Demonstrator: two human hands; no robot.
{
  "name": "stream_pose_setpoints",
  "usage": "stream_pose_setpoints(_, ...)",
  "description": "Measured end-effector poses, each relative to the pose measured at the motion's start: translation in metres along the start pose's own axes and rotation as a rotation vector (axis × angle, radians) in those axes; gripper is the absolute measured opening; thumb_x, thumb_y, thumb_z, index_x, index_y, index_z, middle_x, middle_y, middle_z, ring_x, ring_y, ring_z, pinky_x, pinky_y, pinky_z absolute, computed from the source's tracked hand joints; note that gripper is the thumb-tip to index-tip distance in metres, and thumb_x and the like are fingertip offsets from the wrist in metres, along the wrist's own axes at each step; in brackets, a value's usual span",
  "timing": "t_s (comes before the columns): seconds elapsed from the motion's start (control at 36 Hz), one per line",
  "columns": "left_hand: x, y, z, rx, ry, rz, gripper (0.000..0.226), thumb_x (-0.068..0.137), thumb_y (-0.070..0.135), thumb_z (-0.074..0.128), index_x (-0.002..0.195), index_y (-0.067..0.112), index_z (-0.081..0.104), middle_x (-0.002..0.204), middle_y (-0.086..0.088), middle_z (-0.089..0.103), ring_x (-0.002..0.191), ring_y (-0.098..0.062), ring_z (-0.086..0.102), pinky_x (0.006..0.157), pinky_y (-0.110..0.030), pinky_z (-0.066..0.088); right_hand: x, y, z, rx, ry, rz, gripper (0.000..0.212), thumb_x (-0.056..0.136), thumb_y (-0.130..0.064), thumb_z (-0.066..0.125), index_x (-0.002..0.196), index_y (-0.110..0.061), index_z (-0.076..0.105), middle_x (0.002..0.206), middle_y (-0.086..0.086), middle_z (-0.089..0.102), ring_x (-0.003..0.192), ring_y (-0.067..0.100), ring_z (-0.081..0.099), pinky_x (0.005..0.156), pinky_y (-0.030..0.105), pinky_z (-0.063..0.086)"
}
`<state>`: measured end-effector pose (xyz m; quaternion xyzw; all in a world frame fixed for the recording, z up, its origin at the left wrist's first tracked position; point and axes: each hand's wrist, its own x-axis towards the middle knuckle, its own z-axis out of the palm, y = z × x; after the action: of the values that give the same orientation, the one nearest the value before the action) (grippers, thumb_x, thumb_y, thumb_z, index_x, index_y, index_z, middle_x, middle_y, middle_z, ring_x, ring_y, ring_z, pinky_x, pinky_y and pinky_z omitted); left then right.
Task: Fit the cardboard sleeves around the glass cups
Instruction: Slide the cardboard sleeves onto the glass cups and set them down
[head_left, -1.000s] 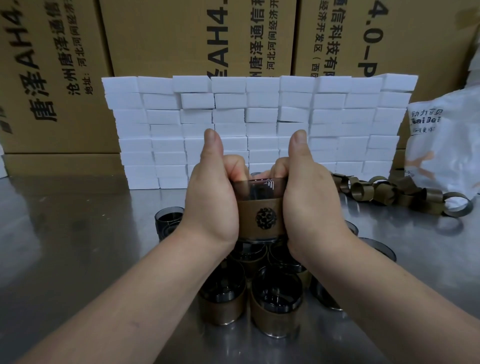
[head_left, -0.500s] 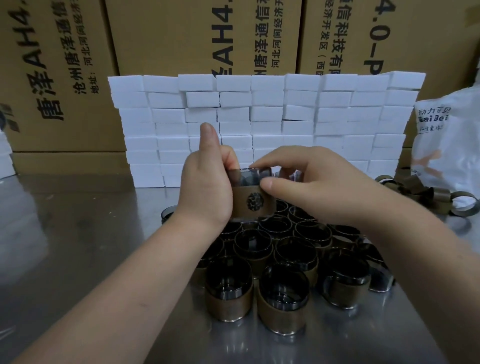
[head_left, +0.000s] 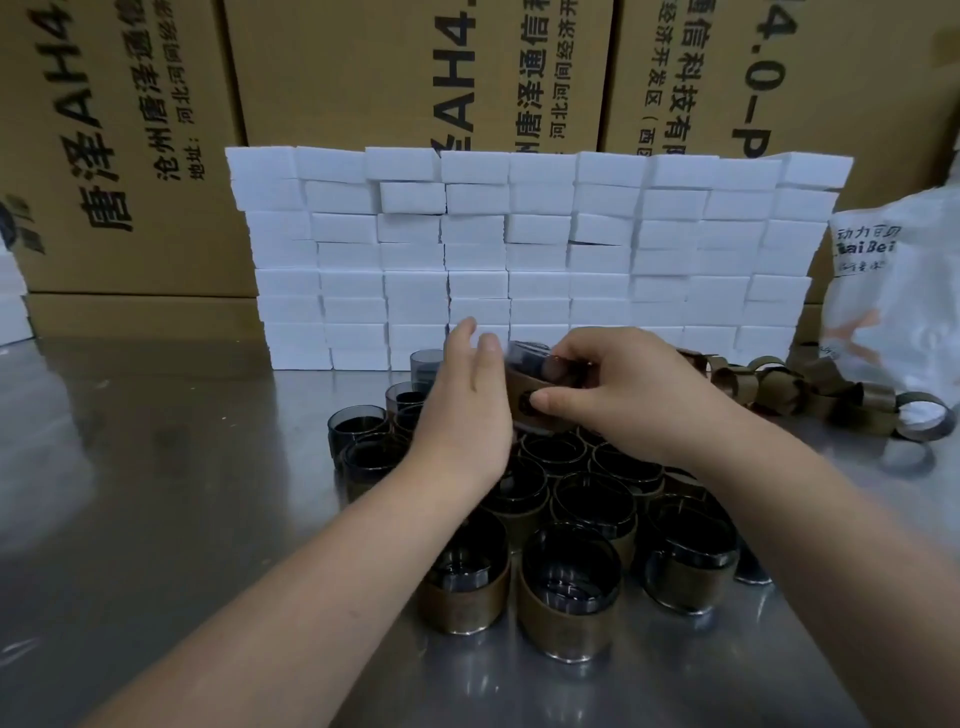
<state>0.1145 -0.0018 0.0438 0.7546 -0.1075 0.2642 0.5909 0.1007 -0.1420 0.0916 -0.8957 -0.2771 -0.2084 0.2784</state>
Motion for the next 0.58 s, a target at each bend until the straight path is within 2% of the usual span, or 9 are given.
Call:
stream_pose_setpoints(0.06,-0.001,-0.004,0.001,-0.010,-0.042,-0.032,0.046,0.096,0.044,0.020,0.142,0.036,0.027,0.137,0.001,0.046,0.122,-0.017,0.045,0.094,-0.025,0.035,0.001,0.006,0.003,0.024,0.009,0.049,0.017,0.078,-0.031,0.069,0.069,-0.027,0.055,0.059,-0.012,0.054,0.054,-0.010,0.048,0.051,0.008,0.036)
stream_pose_setpoints(0.11,0.000,-0.004,0.000,-0.081,-0.122,-0.043,0.041,0.100,0.037,0.021,0.139,0.036,0.035,0.139,0.003,0.045,0.126,-0.015,0.043,0.107,-0.032,0.032,0.002,0.009,0.004,0.055,0.026,0.080,0.017,0.080,-0.029,0.067,0.068,-0.025,0.055,0.056,-0.012,0.054,0.050,-0.009,0.048,0.048,0.007,0.035)
stream_pose_setpoints(0.14,0.001,-0.003,0.000,-0.105,-0.150,-0.043,0.040,0.101,0.034,0.022,0.135,0.035,0.041,0.136,0.005,0.047,0.125,-0.012,0.043,0.108,-0.032,0.032,0.002,0.009,0.003,0.098,0.034,0.092,0.018,0.081,-0.028,0.065,0.068,-0.025,0.055,0.054,-0.013,0.055,0.048,-0.008,0.048,0.046,0.007,0.035)
stream_pose_setpoints(0.19,0.002,-0.004,-0.003,-0.088,-0.149,0.021,0.036,0.101,0.031,0.024,0.126,0.033,0.049,0.129,0.009,0.049,0.118,-0.004,0.045,0.103,-0.017,0.032,0.002,0.008,0.003,0.255,0.029,0.116,0.018,0.083,-0.025,0.063,0.066,-0.025,0.056,0.053,-0.016,0.056,0.046,-0.003,0.047,0.049,0.010,0.035)
stream_pose_setpoints(0.25,0.000,-0.001,-0.005,-0.028,-0.118,0.123,0.026,0.100,0.033,0.028,0.114,0.037,0.050,0.122,0.012,0.049,0.107,0.006,0.046,0.090,0.000,0.029,0.001,0.005,0.004,0.382,0.017,0.120,0.018,0.085,-0.026,0.059,0.067,-0.025,0.057,0.056,-0.012,0.056,0.052,0.002,0.048,0.059,0.023,0.039)
stream_pose_setpoints(0.28,0.000,0.000,-0.007,-0.036,-0.118,0.150,0.021,0.098,0.037,0.031,0.107,0.040,0.049,0.117,0.014,0.051,0.103,0.009,0.047,0.085,0.002,0.030,0.001,0.003,0.005,0.382,0.023,0.102,0.018,0.086,-0.028,0.057,0.069,-0.023,0.056,0.058,-0.011,0.055,0.054,0.003,0.047,0.060,0.026,0.038)
stream_pose_setpoints(0.39,-0.002,0.005,-0.013,-0.167,-0.216,0.186,0.021,0.086,0.041,0.031,0.098,0.039,0.048,0.102,0.014,0.056,0.092,0.006,0.053,0.082,-0.009,0.040,-0.002,-0.002,0.012,0.070,0.140,0.004,0.033,0.081,-0.053,0.039,0.072,-0.021,0.045,0.060,-0.009,0.050,0.056,0.005,0.045,0.056,0.023,0.033)
stream_pose_setpoints(0.5,-0.008,0.005,-0.011,-0.071,-0.289,0.301,0.018,0.090,0.038,0.030,0.096,0.032,0.047,0.095,0.008,0.056,0.089,-0.002,0.052,0.083,-0.017,0.041,-0.008,-0.003,0.021,-0.066,0.272,-0.020,0.047,0.086,-0.060,0.028,0.071,-0.018,0.045,0.060,-0.005,0.051,0.062,0.016,0.048,0.056,0.029,0.033)
stream_pose_setpoints(0.58,-0.010,0.004,-0.010,0.020,-0.279,0.361,0.031,0.087,0.047,0.030,0.090,0.020,0.045,0.081,-0.006,0.055,0.074,-0.017,0.049,0.071,-0.030,0.043,-0.011,-0.001,0.023,-0.138,0.298,-0.066,0.053,0.072,-0.066,0.017,0.067,-0.019,0.042,0.056,-0.005,0.047,0.056,0.009,0.041,0.052,0.016,0.026)
